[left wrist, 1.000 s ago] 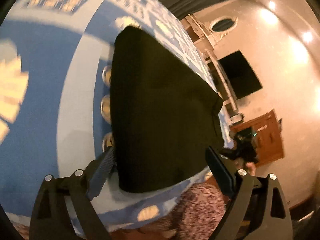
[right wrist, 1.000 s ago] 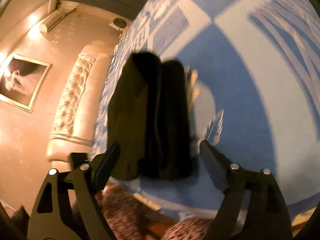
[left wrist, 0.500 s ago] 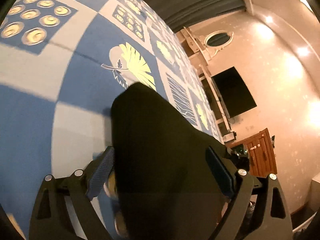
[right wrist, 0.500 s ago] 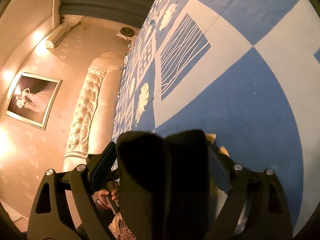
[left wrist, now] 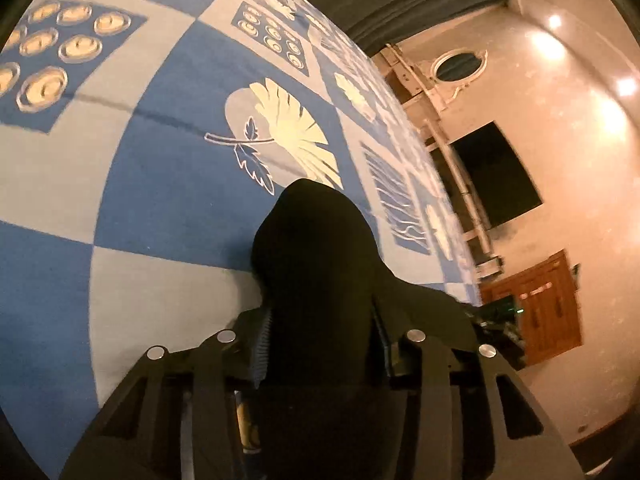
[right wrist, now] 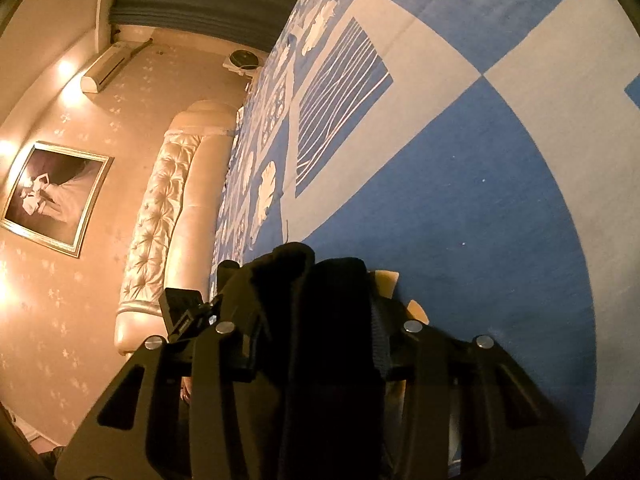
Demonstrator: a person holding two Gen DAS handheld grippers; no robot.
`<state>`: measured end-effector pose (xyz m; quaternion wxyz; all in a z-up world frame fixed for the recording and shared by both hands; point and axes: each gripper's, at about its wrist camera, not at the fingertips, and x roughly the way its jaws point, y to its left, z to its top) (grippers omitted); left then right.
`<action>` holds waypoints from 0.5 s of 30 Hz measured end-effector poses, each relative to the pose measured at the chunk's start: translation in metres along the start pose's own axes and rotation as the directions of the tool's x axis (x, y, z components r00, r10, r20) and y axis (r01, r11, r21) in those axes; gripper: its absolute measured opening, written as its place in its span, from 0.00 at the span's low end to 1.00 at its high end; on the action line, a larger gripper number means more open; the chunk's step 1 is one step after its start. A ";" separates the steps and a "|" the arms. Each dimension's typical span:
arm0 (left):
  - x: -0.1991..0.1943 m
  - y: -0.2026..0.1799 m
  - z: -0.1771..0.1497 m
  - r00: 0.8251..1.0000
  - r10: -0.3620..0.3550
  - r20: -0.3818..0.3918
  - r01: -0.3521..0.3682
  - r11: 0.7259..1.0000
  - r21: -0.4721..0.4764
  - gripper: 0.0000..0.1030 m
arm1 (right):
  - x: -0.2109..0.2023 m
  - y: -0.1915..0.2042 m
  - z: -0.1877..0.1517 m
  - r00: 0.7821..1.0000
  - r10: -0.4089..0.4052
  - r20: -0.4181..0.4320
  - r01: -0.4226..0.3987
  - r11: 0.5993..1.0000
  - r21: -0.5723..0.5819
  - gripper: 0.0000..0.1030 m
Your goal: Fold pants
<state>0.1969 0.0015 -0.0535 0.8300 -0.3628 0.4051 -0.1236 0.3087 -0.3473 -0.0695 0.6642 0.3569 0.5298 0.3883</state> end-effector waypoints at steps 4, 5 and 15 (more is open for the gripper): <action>-0.001 -0.014 -0.001 0.995 0.103 0.017 -0.104 0.992 0.074 0.40 | -0.002 0.000 -0.005 1.000 0.004 0.013 -0.004 1.000 -0.001 0.37; 0.001 -0.017 0.001 0.992 0.121 0.020 -0.122 0.989 0.086 0.40 | -0.003 0.000 -0.007 1.000 0.004 0.016 -0.004 1.000 -0.001 0.37; -0.008 -0.013 0.008 0.983 0.178 0.042 -0.182 0.978 0.103 0.39 | 0.013 0.011 -0.009 1.000 0.009 0.023 -0.008 1.000 -0.002 0.37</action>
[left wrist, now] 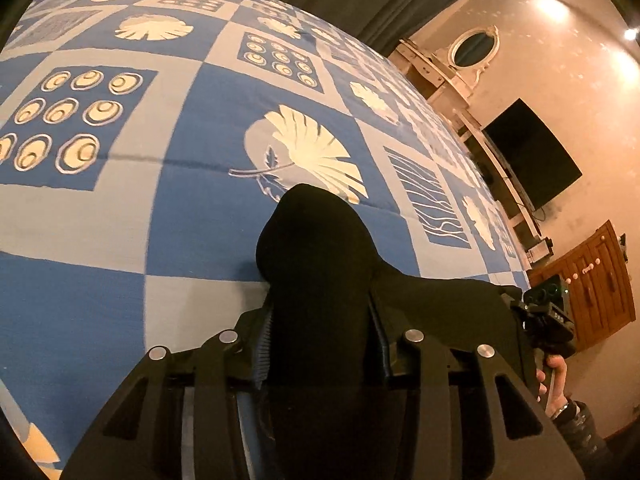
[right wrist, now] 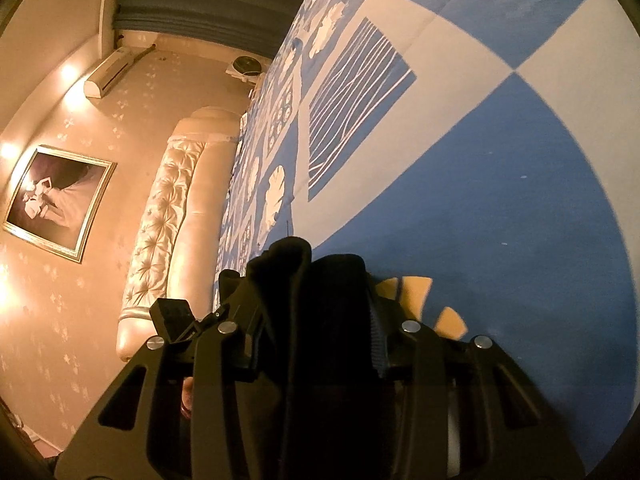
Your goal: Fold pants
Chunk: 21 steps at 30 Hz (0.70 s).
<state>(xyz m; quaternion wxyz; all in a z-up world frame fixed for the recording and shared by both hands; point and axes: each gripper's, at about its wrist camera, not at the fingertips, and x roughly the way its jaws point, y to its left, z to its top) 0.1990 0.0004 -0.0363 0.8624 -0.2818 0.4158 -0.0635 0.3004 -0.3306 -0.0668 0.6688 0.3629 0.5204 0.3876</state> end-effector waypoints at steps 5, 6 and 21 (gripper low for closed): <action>-0.008 0.011 0.005 1.000 0.022 0.012 -0.022 1.000 -0.012 0.39 | 0.014 0.006 0.000 1.000 0.010 -0.008 -0.010 1.000 0.000 0.37; -0.009 0.013 0.007 1.000 0.025 0.014 -0.025 1.000 -0.015 0.39 | 0.017 0.007 0.000 1.000 0.012 -0.009 -0.012 1.000 0.001 0.37; -0.026 0.057 0.032 0.995 0.086 0.043 -0.083 0.995 -0.060 0.39 | 0.088 0.038 0.010 0.998 0.037 -0.045 -0.037 0.999 -0.001 0.37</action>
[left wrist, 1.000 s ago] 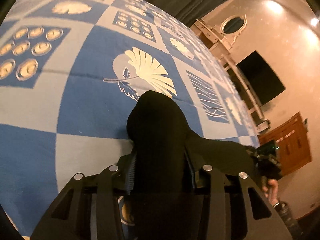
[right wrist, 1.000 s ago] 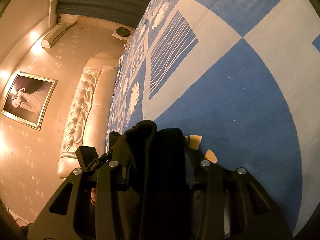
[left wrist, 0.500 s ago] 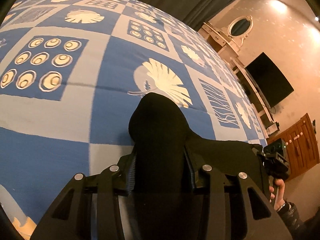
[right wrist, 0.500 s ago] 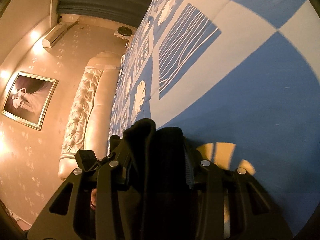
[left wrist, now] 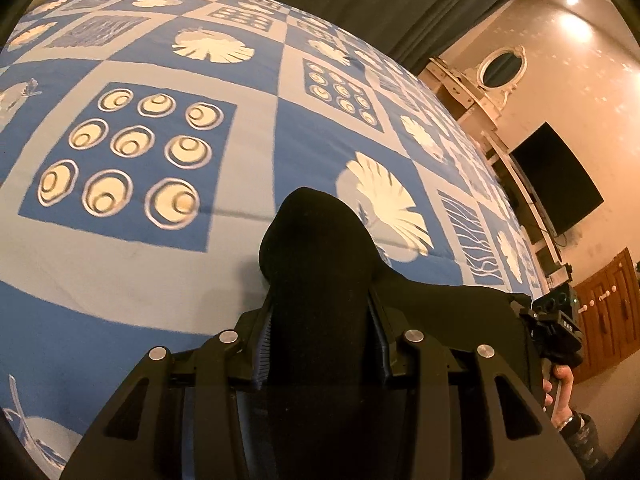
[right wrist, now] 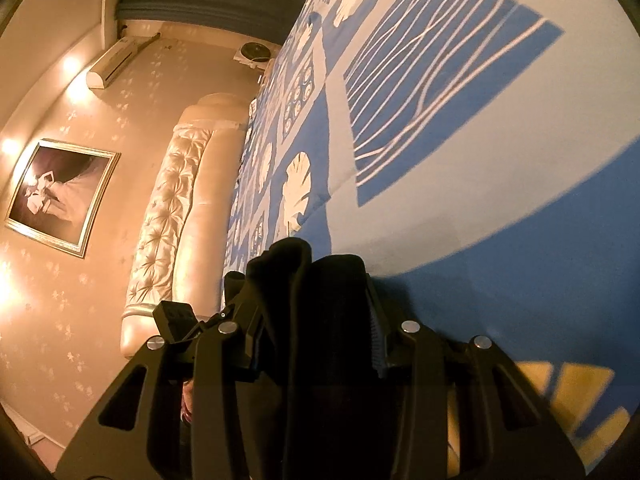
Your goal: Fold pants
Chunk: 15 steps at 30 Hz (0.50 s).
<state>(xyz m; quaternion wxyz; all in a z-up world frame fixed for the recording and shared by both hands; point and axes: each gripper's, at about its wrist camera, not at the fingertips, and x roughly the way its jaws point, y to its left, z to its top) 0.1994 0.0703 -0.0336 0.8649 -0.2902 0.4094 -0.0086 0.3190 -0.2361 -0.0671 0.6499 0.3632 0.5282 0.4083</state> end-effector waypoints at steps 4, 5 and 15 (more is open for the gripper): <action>-0.001 0.009 0.006 1.000 0.004 0.002 -0.004 1.000 -0.009 0.39 | 0.013 0.005 0.005 1.000 0.003 -0.007 -0.003 1.000 0.000 0.37; 0.000 0.011 0.007 1.000 0.005 0.002 -0.005 1.000 -0.010 0.39 | 0.016 0.005 0.005 1.000 0.004 -0.007 -0.004 1.000 0.001 0.37; 0.003 0.017 0.014 1.000 -0.001 -0.005 0.001 1.000 -0.017 0.39 | 0.021 0.006 0.004 1.000 0.008 -0.007 -0.008 1.000 0.006 0.37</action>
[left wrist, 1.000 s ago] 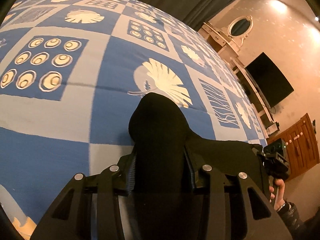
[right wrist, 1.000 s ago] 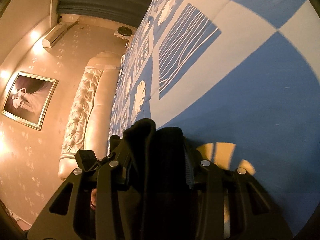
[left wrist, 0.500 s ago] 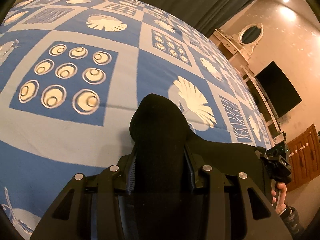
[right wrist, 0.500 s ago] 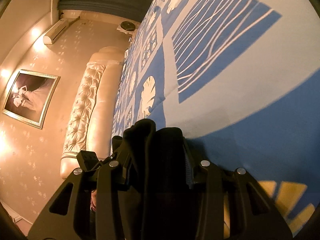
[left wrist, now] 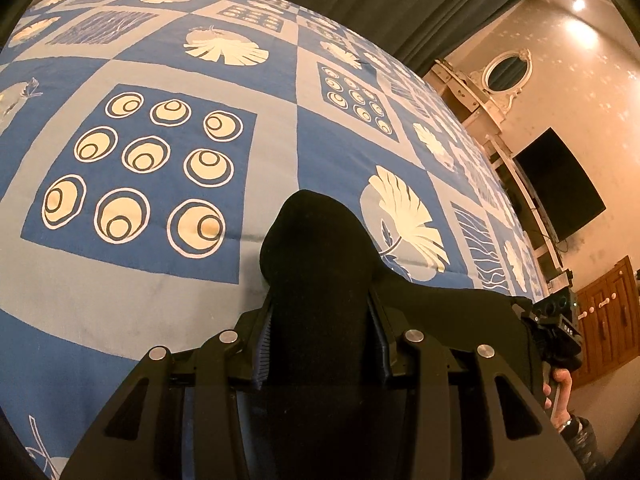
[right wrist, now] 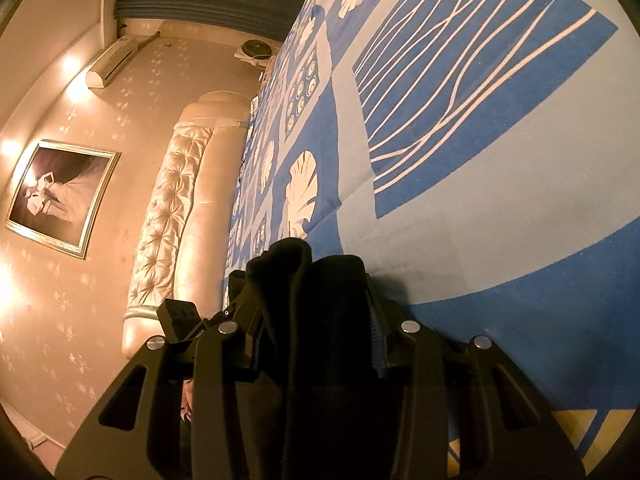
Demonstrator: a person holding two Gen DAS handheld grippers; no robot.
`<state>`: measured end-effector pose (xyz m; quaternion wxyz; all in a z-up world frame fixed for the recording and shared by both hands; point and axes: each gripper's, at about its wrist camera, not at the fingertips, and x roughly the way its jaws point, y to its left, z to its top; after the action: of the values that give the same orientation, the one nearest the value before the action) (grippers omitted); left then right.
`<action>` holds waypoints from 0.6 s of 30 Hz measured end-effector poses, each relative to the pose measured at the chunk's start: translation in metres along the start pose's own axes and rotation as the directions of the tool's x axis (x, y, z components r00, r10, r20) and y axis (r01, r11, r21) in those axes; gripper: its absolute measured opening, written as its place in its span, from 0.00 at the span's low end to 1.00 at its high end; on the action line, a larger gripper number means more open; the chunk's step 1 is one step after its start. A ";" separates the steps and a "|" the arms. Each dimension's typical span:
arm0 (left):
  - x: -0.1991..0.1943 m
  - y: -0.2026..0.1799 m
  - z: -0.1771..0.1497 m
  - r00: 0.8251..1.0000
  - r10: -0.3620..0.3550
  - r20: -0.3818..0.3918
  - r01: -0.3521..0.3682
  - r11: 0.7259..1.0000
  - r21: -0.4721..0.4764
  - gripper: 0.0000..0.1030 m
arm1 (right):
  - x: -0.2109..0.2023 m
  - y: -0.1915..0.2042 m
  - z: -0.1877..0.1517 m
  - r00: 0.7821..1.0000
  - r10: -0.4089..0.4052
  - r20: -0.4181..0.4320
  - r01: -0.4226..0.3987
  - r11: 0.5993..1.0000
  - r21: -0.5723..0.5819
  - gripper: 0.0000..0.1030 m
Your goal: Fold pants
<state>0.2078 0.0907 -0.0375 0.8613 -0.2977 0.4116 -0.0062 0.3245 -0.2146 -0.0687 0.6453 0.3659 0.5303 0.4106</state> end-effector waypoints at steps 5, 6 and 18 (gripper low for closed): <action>0.003 0.002 0.001 1.000 -0.006 -0.002 0.006 1.000 -0.003 0.39 | 0.001 -0.001 0.002 1.000 0.001 0.002 -0.001 1.000 0.001 0.37; 0.003 0.002 0.001 1.000 -0.005 -0.002 0.005 1.000 -0.002 0.39 | 0.001 -0.001 0.003 1.000 0.002 0.002 -0.002 1.000 0.001 0.37; 0.006 0.008 0.003 1.000 -0.028 -0.003 0.027 0.999 -0.017 0.41 | 0.006 -0.001 0.004 1.000 0.010 0.013 -0.010 1.000 0.008 0.37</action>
<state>0.2117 0.0975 -0.0445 0.8581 -0.3105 0.4087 -0.0151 0.3293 -0.2096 -0.0718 0.6452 0.3736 0.5258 0.4095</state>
